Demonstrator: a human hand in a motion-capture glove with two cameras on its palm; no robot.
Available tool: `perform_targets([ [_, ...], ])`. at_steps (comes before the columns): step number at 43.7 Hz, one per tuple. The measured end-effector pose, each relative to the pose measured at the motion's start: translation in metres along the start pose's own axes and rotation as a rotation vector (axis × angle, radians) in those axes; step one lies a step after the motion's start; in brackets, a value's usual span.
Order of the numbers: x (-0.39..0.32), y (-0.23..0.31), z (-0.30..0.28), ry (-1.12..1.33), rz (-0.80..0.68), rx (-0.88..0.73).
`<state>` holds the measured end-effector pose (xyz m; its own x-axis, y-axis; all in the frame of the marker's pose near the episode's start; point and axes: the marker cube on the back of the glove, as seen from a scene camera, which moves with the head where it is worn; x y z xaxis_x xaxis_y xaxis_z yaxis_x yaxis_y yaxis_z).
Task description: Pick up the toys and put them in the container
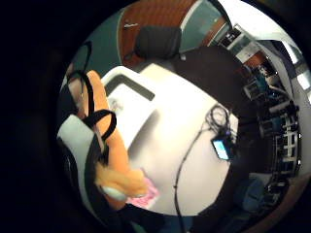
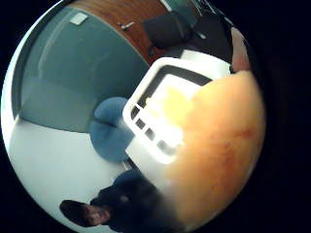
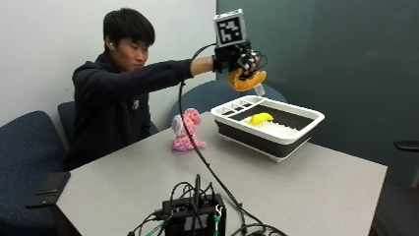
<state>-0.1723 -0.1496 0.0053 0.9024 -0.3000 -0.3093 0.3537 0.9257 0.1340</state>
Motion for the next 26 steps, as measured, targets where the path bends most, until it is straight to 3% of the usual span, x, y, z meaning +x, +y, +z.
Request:
perform_targets([
  [6, -0.039, -0.025, 0.041, 0.220, -0.041, -0.063],
  [13, -0.052, -0.025, 0.074, 0.261, -0.178, -0.237],
  [26, -0.026, 0.019, 0.042, 0.099, -0.153, -0.257],
])
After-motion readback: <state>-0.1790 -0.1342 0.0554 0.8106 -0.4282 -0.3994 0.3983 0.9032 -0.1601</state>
